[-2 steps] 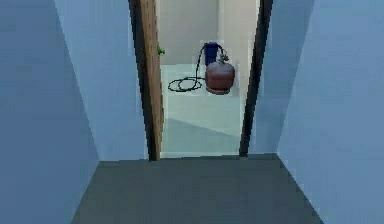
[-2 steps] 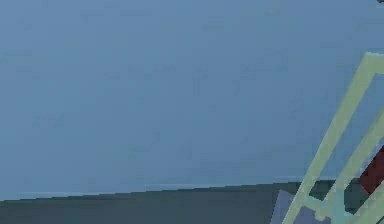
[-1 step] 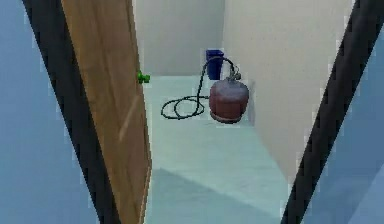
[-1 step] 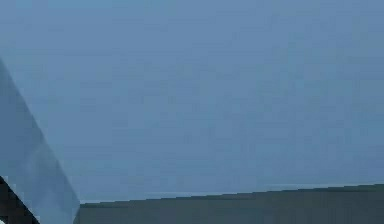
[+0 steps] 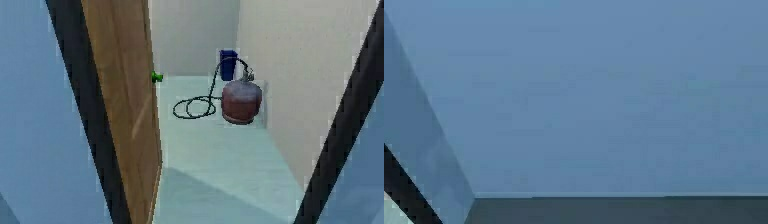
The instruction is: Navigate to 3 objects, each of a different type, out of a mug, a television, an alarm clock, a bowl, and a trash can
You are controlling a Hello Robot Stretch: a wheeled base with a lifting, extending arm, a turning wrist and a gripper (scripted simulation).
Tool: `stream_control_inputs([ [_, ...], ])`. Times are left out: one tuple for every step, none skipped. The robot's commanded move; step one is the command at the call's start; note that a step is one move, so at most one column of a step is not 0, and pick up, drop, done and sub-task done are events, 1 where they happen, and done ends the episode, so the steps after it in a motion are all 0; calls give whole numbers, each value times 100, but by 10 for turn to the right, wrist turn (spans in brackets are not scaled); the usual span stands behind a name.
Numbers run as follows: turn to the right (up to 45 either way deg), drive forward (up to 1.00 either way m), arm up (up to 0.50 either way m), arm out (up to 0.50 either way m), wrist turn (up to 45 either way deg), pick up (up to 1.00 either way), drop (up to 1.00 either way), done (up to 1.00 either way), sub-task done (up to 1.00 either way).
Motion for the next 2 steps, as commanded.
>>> stream_control_inputs([
  [0, 55, 0, 0, 0, 0, 0, 0, 0],
  [120, 0, 0, 0, 0, 0, 0, 0, 0],
])
